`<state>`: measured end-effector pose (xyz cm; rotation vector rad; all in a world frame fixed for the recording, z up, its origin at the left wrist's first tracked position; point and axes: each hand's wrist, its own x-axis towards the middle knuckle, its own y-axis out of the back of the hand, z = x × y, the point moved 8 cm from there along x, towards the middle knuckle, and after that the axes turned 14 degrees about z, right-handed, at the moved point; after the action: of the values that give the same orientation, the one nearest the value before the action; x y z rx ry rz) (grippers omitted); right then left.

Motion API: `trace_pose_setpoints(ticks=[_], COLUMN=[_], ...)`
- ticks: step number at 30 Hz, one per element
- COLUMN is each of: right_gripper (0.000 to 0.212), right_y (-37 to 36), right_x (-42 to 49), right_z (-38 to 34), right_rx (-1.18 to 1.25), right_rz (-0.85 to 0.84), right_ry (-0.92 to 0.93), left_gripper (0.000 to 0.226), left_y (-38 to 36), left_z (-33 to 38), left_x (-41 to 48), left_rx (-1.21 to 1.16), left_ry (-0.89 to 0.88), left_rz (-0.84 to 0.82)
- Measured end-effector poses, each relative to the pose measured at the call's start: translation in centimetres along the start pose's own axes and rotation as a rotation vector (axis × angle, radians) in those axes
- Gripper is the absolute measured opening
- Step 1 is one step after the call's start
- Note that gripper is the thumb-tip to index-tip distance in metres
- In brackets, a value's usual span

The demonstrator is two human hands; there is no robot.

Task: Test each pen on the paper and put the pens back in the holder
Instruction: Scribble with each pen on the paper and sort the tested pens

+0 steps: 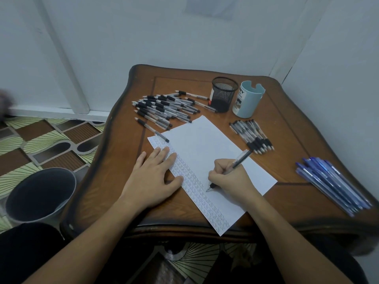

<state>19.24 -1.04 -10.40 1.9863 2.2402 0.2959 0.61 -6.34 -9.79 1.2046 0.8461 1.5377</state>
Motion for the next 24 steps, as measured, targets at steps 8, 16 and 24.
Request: trace_pose_setpoints(ticks=[8,16,24], right_gripper=[0.041,0.049,0.043], right_y=[0.25,0.23,0.09], right_x=[0.01,-0.10,-0.13], right_z=[-0.27,-0.32,-0.34], right_rx=[0.014,-0.024,0.015], right_rz=[0.016,-0.001,-0.004], right_ry=[0.020,0.037,0.019], left_gripper=[0.083,0.082,0.084], left_y=[0.11,-0.09,-0.02], left_z=[0.01,-0.09,-0.06], left_x=[-0.01,-0.02,0.02], left_rx=[0.003,0.009,0.007], left_ry=[-0.003,-0.003,-0.003], left_rz=[-0.006,-0.011,-0.022])
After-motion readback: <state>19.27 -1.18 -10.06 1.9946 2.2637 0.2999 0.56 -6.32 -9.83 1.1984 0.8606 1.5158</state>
